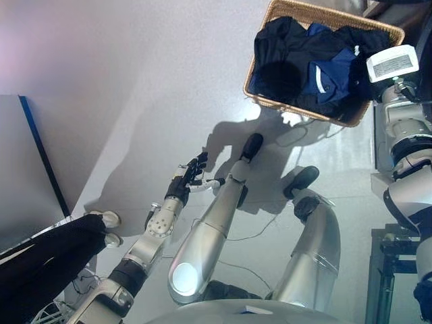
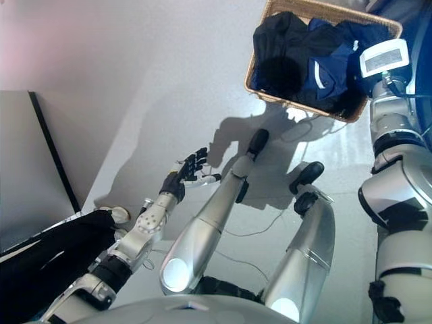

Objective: Put the clothes in the basket into the washing machine.

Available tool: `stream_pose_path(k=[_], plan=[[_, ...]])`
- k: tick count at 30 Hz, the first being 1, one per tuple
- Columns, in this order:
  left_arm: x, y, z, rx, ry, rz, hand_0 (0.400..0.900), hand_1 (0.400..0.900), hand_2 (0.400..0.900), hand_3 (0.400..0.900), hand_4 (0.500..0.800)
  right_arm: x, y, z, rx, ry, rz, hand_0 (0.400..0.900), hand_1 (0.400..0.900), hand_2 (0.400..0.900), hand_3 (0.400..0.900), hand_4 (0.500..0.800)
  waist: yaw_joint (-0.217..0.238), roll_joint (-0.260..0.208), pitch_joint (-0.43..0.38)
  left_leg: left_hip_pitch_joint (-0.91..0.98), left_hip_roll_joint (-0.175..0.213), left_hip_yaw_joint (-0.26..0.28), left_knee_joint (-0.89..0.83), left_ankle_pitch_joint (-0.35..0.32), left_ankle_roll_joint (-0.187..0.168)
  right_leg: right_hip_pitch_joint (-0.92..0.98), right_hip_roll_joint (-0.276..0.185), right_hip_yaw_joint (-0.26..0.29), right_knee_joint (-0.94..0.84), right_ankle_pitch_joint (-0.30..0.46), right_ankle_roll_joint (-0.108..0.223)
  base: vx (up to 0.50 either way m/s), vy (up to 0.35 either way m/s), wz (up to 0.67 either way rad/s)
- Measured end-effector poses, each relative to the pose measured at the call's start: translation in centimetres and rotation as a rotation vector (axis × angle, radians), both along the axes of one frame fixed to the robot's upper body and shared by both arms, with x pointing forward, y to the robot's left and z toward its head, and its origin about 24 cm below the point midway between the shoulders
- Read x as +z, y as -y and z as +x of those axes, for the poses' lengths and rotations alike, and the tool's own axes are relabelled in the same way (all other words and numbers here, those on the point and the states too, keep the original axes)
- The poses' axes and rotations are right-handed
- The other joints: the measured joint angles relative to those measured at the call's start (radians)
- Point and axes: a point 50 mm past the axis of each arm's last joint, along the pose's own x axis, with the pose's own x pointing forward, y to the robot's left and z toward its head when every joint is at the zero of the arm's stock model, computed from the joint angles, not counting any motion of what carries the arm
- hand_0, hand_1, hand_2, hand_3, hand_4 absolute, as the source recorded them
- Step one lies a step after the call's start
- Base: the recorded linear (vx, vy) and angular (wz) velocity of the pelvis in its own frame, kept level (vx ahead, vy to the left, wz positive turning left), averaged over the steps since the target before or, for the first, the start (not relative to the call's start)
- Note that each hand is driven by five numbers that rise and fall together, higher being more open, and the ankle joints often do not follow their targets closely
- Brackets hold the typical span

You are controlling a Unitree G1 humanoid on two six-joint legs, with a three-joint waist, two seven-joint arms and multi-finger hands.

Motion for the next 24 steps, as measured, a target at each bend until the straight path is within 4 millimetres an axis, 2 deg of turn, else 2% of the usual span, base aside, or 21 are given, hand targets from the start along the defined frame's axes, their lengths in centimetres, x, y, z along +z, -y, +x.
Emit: stream_pose_path(k=[3,4,5,6,7,8,9,10,14,24], plan=[[0.1,-0.1,0.0,-0.001,0.005,0.003,0.900,0.900,0.900,0.900,0.800,0.0,0.0,0.0,-0.002,-0.011,-0.031,0.900,0.900,0.900,0.900,0.800,0.000,0.000,0.000,-0.040,-0.001,0.011,0.020,0.001,0.001,-0.040,-0.003,0.010,0.017,0.001,-0.002,0.01,0.002,0.01],[0.1,-0.1,0.0,0.001,0.006,0.003,0.900,0.900,0.900,0.900,0.800,0.1,-0.1,0.1,0.000,-0.015,-0.045,0.869,0.869,0.869,0.869,0.781,0.002,0.000,0.000,-0.050,-0.002,0.013,0.027,0.000,0.002,-0.048,-0.003,0.012,0.020,0.001,-0.002,0.00,0.005,0.04],[0.2,-0.2,0.0,0.003,0.007,0.004,0.900,0.900,0.900,0.900,0.800,0.1,-0.2,0.1,0.003,-0.019,-0.055,0.869,0.869,0.869,0.869,0.781,0.000,0.000,0.000,-0.057,-0.003,0.014,0.032,-0.001,0.004,-0.055,-0.004,0.014,0.025,0.001,-0.002,0.00,0.003,0.04],[0.3,-0.2,0.1,0.007,0.011,0.000,0.900,0.900,0.900,0.900,0.800,0.2,-0.2,0.1,0.003,-0.020,-0.065,0.831,0.831,0.831,0.831,0.759,-0.001,0.000,0.000,-0.064,-0.005,0.014,0.034,-0.001,0.004,-0.062,-0.007,0.013,0.028,0.001,-0.002,0.00,0.000,0.00],[0.4,-0.1,0.1,0.008,0.016,-0.004,0.900,0.900,0.900,0.900,0.800,0.4,-0.1,0.1,0.001,-0.021,-0.079,0.745,0.745,0.745,0.745,0.707,-0.001,0.000,0.000,-0.071,-0.008,0.014,0.034,0.000,0.006,-0.071,-0.012,0.014,0.033,0.001,-0.001,0.00,0.000,0.00],[0.6,0.0,0.1,0.009,0.025,-0.010,0.900,0.900,0.900,0.900,0.800,0.6,-0.1,0.0,-0.002,-0.018,-0.091,0.682,0.682,0.682,0.682,0.669,-0.002,0.000,0.000,-0.079,-0.013,0.015,0.035,0.001,0.007,-0.081,-0.017,0.017,0.039,0.000,0.000,0.00,0.000,0.00],[0.8,0.1,0.1,0.011,0.031,-0.019,0.900,0.900,0.900,0.900,0.800,0.9,-0.1,0.1,-0.002,-0.014,-0.100,0.522,0.522,0.522,0.522,0.573,-0.002,0.000,0.000,-0.085,-0.013,0.016,0.037,0.002,0.007,-0.087,-0.017,0.018,0.040,0.001,-0.001,0.00,0.000,0.00],[1.0,0.2,0.2,0.010,0.038,-0.026,0.900,0.900,0.900,0.900,0.800,1.2,-0.2,0.2,0.000,-0.010,-0.108,0.400,0.400,0.400,0.400,0.500,-0.003,0.000,0.000,-0.092,-0.014,0.019,0.042,0.001,0.009,-0.094,-0.018,0.020,0.042,0.002,-0.003,0.00,0.000,0.00],[1.2,0.2,0.2,0.008,0.047,-0.030,0.900,0.900,0.900,0.900,0.800,1.7,-0.4,0.3,-0.002,-0.005,-0.136,0.400,0.400,0.400,0.400,0.500,-0.008,0.000,0.000,-0.099,-0.019,0.024,0.049,-0.003,0.015,-0.097,-0.022,0.023,0.041,0.002,-0.002,0.00,0.000,0.00],[1.3,0.2,0.3,0.015,0.051,-0.029,0.900,0.900,0.900,0.900,0.800,1.6,-0.3,0.2,-0.016,-0.037,-0.170,0.400,0.400,0.400,0.400,0.500,-0.021,0.000,0.000,-0.099,-0.024,0.025,0.051,-0.001,0.015,-0.098,-0.028,0.025,0.049,0.003,0.000,-0.04,-0.009,0.02]])
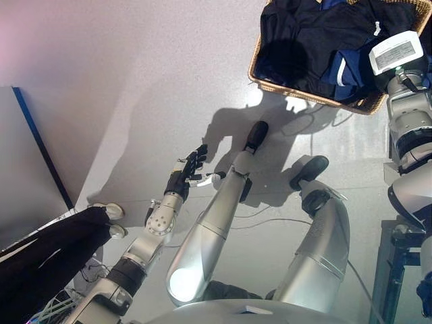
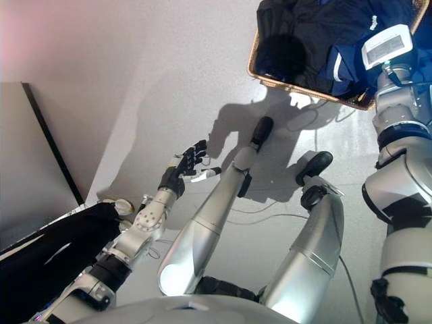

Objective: Put the clothes in the basket into the washing machine.

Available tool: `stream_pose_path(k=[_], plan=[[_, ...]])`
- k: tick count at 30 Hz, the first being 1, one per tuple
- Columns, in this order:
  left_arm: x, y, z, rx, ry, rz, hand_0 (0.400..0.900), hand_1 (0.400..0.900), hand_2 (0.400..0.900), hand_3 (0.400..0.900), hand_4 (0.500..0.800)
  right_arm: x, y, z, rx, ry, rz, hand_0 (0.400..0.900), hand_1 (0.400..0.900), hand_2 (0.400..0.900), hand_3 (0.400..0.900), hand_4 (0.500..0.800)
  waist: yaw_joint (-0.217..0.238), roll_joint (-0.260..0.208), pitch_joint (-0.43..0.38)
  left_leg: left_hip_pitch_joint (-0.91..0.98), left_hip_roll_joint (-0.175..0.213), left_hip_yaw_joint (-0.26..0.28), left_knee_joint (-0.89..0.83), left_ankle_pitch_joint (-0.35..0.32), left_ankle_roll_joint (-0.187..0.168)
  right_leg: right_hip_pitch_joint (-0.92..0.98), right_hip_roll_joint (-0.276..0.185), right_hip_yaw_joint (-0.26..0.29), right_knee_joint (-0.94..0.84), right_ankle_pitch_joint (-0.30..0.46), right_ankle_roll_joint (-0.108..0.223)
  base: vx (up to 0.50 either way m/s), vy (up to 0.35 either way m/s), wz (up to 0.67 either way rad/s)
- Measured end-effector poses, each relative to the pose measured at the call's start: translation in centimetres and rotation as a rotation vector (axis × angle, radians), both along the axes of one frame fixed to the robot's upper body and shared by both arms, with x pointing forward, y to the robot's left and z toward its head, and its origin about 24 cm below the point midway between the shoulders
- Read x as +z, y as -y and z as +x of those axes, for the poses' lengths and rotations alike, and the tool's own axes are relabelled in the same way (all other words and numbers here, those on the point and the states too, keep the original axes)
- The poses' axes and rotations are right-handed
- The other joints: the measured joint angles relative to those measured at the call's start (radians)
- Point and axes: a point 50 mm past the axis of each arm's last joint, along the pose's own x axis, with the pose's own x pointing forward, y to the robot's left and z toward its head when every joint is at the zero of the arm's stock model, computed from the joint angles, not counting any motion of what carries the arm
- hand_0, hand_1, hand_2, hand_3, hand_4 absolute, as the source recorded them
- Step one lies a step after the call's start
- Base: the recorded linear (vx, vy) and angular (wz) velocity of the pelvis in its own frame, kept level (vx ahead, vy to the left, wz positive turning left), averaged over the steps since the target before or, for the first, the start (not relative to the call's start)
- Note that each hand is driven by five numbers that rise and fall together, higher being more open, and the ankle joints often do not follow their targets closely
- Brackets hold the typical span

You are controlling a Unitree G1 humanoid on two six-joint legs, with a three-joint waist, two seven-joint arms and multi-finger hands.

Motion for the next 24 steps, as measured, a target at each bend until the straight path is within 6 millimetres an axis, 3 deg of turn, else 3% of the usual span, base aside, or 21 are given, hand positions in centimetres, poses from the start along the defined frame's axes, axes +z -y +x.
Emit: stream_pose_path(k=[7,16,24], plan=[[0.0,-0.1,0.0,0.007,0.003,0.003,0.900,0.900,0.900,0.900,0.800,0.4,-0.1,0.0,0.037,0.089,0.078,0.400,0.400,0.400,0.400,0.500,-0.002,0.000,0.000,-0.004,0.002,0.007,-0.003,0.002,0.001,-0.013,0.003,0.012,0.004,0.000,-0.001,-0.03,0.002,-0.05],[1.3,-0.4,1.1,0.076,0.061,0.021,0.900,0.900,0.900,0.900,0.800,4.8,-1.8,-0.3,0.257,0.772,0.758,0.400,0.400,0.400,0.400,0.500,-0.033,-0.003,0.002,-0.002,0.037,0.042,-0.016,0.000,0.008,-0.010,0.048,0.036,-0.059,0.037,0.001,0.01,0.019,-0.22],[1.8,-0.5,1.6,0.094,0.093,0.050,0.900,0.900,0.900,0.900,0.800,7.7,-0.2,-2.1,0.264,1.187,0.990,0.400,0.400,0.400,0.400,0.500,-0.095,-0.015,0.010,0.059,0.065,0.090,-0.096,0.024,0.040,0.040,0.083,0.068,-0.174,0.102,0.028,-0.02,0.040,-0.22]])
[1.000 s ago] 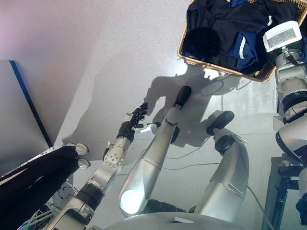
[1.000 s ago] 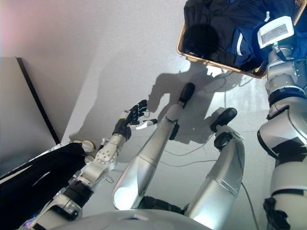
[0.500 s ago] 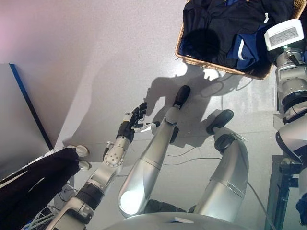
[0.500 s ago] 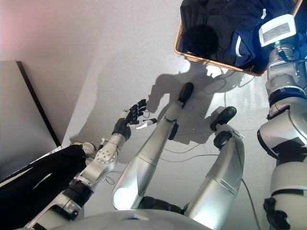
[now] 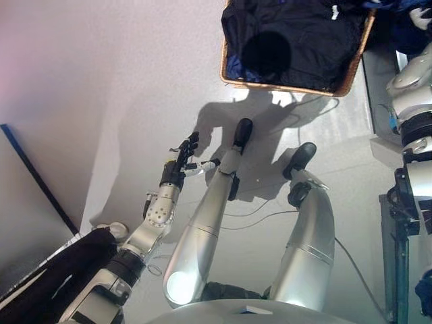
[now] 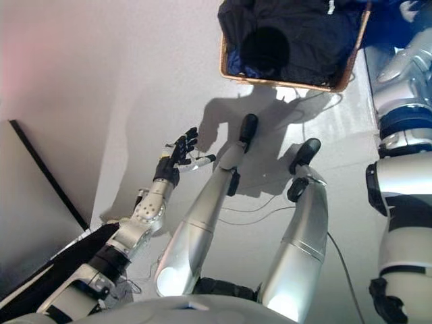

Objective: Put the clothes in the basket into the washing machine.

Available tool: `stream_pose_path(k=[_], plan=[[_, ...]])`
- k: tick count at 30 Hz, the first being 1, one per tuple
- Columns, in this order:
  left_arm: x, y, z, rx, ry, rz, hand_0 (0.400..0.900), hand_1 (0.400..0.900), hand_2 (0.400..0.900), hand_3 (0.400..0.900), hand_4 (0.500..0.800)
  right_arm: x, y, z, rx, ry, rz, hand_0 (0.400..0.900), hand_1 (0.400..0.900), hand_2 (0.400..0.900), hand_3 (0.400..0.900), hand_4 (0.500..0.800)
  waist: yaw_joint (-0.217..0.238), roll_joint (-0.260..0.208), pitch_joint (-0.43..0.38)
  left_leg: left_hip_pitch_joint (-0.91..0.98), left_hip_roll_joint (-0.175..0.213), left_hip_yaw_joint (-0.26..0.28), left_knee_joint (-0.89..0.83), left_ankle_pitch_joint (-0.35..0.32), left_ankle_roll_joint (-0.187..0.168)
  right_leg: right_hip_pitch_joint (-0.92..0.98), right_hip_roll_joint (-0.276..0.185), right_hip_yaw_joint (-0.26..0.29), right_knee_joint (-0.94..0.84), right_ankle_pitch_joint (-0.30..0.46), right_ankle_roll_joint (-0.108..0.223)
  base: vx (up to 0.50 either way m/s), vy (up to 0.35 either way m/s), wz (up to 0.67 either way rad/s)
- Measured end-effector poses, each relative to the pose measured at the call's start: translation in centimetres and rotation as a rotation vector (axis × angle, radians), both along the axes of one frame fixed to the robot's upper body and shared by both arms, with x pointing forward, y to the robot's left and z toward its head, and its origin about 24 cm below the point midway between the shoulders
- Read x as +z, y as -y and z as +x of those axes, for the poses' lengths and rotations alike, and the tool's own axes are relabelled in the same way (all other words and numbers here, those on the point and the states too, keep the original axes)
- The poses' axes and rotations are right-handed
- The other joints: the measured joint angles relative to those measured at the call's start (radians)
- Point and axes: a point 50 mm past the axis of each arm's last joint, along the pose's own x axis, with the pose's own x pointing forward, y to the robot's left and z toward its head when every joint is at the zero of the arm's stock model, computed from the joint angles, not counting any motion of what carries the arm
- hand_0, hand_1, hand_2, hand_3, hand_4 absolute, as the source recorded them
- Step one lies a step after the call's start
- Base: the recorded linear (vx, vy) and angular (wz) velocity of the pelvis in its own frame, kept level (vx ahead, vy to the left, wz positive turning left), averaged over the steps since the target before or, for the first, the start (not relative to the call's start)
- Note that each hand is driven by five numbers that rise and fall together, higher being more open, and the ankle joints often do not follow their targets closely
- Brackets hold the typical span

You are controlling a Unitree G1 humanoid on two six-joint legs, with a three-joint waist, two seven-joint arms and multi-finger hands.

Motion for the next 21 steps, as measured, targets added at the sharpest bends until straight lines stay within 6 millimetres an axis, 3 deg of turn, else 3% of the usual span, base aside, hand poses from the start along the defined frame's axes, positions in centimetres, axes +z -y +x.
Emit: stream_pose_path(k=[9,12,13,14,21], plan=[[0.1,-0.9,0.1,0.016,0.014,0.047,0.900,0.900,0.900,0.900,0.800,6.4,2.9,-4.0,-0.231,0.145,-0.085,0.400,0.400,0.400,0.400,0.500,-0.029,0.000,0.000,0.055,0.015,0.062,-0.069,0.023,0.027,0.030,0.032,0.054,-0.087,0.061,0.019,0.01,0.031,-0.15],[0.1,-0.9,0.1,0.005,0.013,0.051,0.900,0.900,0.900,0.900,0.800,5.9,3.4,-3.9,-0.276,0.059,-0.107,0.400,0.400,0.400,0.400,0.500,-0.020,0.001,0.000,0.089,0.014,0.072,-0.090,0.027,0.027,0.049,0.032,0.063,-0.092,0.062,0.019,0.07,-0.013,0.03],[0.1,-1.0,0.1,0.003,0.014,0.051,0.900,0.900,0.900,0.900,0.800,5.8,3.5,-3.9,-0.284,0.043,-0.112,0.865,0.865,0.865,0.865,0.779,-0.016,0.001,0.000,0.096,0.014,0.071,-0.096,0.024,0.022,0.053,0.032,0.065,-0.091,0.061,0.019,0.10,-0.024,0.08],[0.1,-1.0,0.1,-0.001,0.014,0.053,0.900,0.900,0.900,0.900,0.800,5.6,3.7,-3.9,-0.293,0.027,-0.107,0.900,0.900,0.900,0.900,0.800,-0.010,0.001,0.000,0.105,0.013,0.070,-0.109,0.038,0.026,0.056,0.034,0.068,-0.093,0.066,0.021,-0.10,0.013,0.12],[0.2,-1.1,0.1,-0.011,0.021,0.059,0.900,0.900,0.900,0.900,0.800,5.1,3.8,-3.6,-0.271,0.013,-0.050,0.900,0.900,0.900,0.900,0.800,-0.013,0.003,0.000,0.115,0.015,0.053,-0.121,0.040,0.011,0.069,0.033,0.052,-0.093,0.062,0.022,-0.03,0.001,0.03]])
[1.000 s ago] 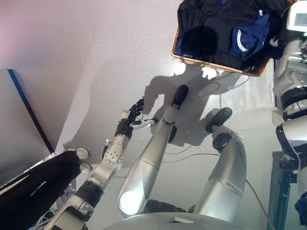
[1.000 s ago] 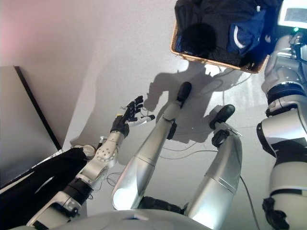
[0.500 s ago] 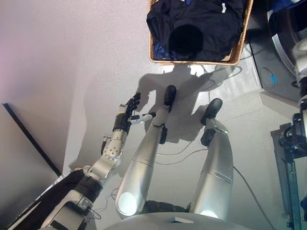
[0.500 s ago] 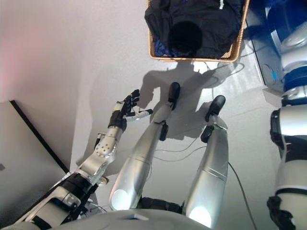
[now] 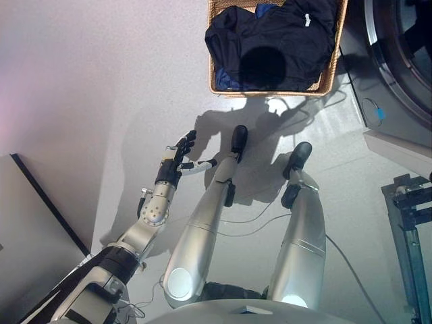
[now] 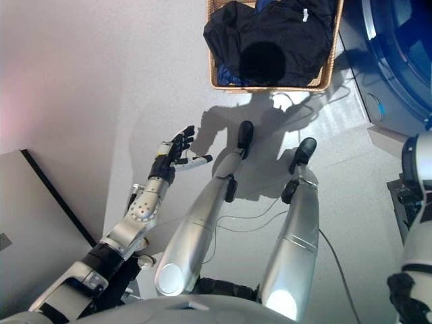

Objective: Put the clothes in the basket into the washing machine.

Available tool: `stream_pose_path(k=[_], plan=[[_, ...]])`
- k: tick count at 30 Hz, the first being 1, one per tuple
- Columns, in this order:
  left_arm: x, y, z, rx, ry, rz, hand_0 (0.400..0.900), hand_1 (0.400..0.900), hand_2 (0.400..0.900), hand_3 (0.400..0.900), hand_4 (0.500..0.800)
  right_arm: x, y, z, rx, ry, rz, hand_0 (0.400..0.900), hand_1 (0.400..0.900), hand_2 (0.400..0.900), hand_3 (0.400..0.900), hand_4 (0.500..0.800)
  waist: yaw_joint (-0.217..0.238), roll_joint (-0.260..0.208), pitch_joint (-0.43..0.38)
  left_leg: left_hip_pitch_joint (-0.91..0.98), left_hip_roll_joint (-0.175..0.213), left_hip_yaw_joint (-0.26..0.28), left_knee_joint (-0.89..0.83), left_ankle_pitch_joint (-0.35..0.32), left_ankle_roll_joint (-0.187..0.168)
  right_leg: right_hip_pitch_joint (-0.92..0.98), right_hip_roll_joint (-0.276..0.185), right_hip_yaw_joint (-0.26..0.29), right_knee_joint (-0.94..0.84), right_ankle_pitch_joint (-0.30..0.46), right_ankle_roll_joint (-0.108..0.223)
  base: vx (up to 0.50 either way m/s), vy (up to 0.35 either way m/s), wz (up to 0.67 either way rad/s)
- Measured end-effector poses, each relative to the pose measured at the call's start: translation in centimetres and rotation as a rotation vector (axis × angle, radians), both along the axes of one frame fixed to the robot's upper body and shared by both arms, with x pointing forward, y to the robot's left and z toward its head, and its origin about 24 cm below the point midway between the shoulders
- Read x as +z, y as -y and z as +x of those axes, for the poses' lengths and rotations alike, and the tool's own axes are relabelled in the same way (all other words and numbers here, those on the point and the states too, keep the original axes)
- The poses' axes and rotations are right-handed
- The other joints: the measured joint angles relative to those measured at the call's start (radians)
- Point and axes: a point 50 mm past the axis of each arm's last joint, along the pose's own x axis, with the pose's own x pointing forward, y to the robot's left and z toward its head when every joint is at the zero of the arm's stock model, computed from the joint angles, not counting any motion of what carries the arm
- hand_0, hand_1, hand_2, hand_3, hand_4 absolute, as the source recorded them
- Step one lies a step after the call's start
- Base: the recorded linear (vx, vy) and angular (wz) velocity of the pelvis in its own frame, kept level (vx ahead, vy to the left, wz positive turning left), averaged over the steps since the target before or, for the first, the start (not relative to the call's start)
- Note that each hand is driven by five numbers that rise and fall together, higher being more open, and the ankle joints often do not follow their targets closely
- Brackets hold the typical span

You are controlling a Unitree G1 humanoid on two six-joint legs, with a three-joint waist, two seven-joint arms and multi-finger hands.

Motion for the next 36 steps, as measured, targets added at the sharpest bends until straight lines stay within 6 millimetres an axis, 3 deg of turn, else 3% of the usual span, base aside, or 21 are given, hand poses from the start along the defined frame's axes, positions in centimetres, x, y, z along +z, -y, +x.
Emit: stream_pose_path(k=[4,11,14,18,21,23,25,27,29,31,36], plan=[[0.0,0.0,0.1,0.000,0.000,0.001,0.900,0.900,0.900,0.900,0.800,-1.2,-0.5,0.8,0.035,-0.005,0.029,0.900,0.900,0.900,0.900,0.800,0.000,0.000,0.000,0.012,0.000,-0.001,-0.002,0.000,0.000,0.015,0.000,-0.002,-0.005,0.000,0.000,0.00,0.001,-0.01],[0.1,0.4,0.3,0.005,0.005,-0.009,0.900,0.900,0.900,0.900,0.800,-7.0,-2.8,3.4,0.149,-0.061,0.087,0.900,0.900,0.900,0.900,0.800,-0.009,0.000,0.000,0.066,0.001,-0.003,-0.018,0.000,0.001,0.073,0.003,-0.006,-0.032,0.003,-0.004,0.00,0.013,-0.08],[-0.3,0.7,0.4,0.028,-0.011,-0.025,0.900,0.900,0.900,0.900,0.800,-11.5,-5.4,4.9,0.258,-0.078,0.161,0.900,0.900,0.900,0.900,0.800,-0.026,-0.001,0.001,0.101,0.007,0.001,-0.033,-0.001,0.003,0.113,0.012,-0.005,-0.060,0.009,-0.009,0.01,0.001,-0.11],[-1.0,1.0,0.4,0.075,-0.041,-0.056,0.900,0.900,0.900,0.900,0.800,-19.5,-10.7,5.7,0.450,-0.173,0.252,0.900,0.900,0.900,0.900,0.800,-0.060,-0.005,0.003,0.165,0.017,0.003,-0.056,-0.006,0.004,0.179,0.025,-0.009,-0.099,0.015,-0.007,0.04,-0.012,-0.14],[-2.7,1.0,0.1,0.115,-0.117,-0.059,0.900,0.900,0.900,0.900,0.800,-26.9,-15.1,4.5,0.623,-0.273,0.444,0.900,0.900,0.900,0.900,0.800,-0.086,-0.021,0.012,0.250,0.033,0.008,-0.084,-0.017,-0.002,0.269,0.045,-0.009,-0.149,0.016,-0.007,0.08,-0.030,-0.20],[-4.4,0.7,-0.3,0.148,-0.187,-0.055,0.900,0.900,0.900,0.900,0.800,-32.4,-17.4,2.4,0.729,-0.365,0.639,0.900,0.900,0.900,0.900,0.800,-0.101,-0.039,0.016,0.323,0.046,0.014,-0.105,-0.027,-0.005,0.345,0.057,-0.010,-0.188,0.020,-0.003,0.13,-0.080,-0.09],[-6.3,-0.1,-1.0,0.179,-0.275,-0.028,0.900,0.900,0.900,0.900,0.800,-38.8,-18.7,-1.4,0.763,-0.540,0.862,0.900,0.900,0.900,0.900,0.800,-0.115,-0.067,0.014,0.420,0.061,0.011,-0.146,-0.032,-0.014,0.443,0.075,-0.024,-0.237,0.023,-0.002,0.14,-0.080,0.00],[-7.4,-1.2,-1.7,0.213,-0.323,-0.021,0.900,0.900,0.900,0.900,0.800,-42.9,-18.7,-4.8,0.731,-0.635,1.049,0.900,0.900,0.900,0.900,0.800,-0.116,-0.093,0.007,0.484,0.077,0.007,-0.174,-0.038,-0.023,0.515,0.091,-0.032,-0.282,0.026,-0.006,0.14,-0.072,0.02],[-7.7,-2.0,-1.9,0.226,-0.342,-0.020,0.900,0.900,0.900,0.900,0.800,-45.0,-17.6,-7.3,0.679,-0.633,1.206,0.900,0.900,0.900,0.900,0.800,-0.120,-0.109,0.004,0.515,0.090,0.001,-0.180,-0.045,-0.033,0.564,0.107,-0.047,-0.314,0.033,-0.009,0.09,-0.040,0.05],[-7.9,-2.5,-2.0,0.227,-0.353,-0.014,0.900,0.900,0.900,0.900,0.800,-45.9,-16.5,-8.5,0.633,-0.586,1.308,0.900,0.900,0.900,0.900,0.800,-0.120,-0.119,0.000,0.551,0.100,-0.003,-0.191,-0.044,-0.035,0.608,0.123,-0.055,-0.341,0.046,-0.009,0.06,-0.028,0.06],[-9.7,-3.7,-3.1,0.237,-0.454,-0.001,0.900,0.900,0.900,0.900,0.800,-46.3,-14.3,-8.8,0.569,-0.475,1.448,0.900,0.900,0.900,0.900,0.800,-0.115,-0.134,-0.062,0.630,0.123,-0.012,-0.241,-0.045,-0.054,0.702,0.146,-0.071,-0.417,0.057,-0.019,0.08,-0.019,0.04]])
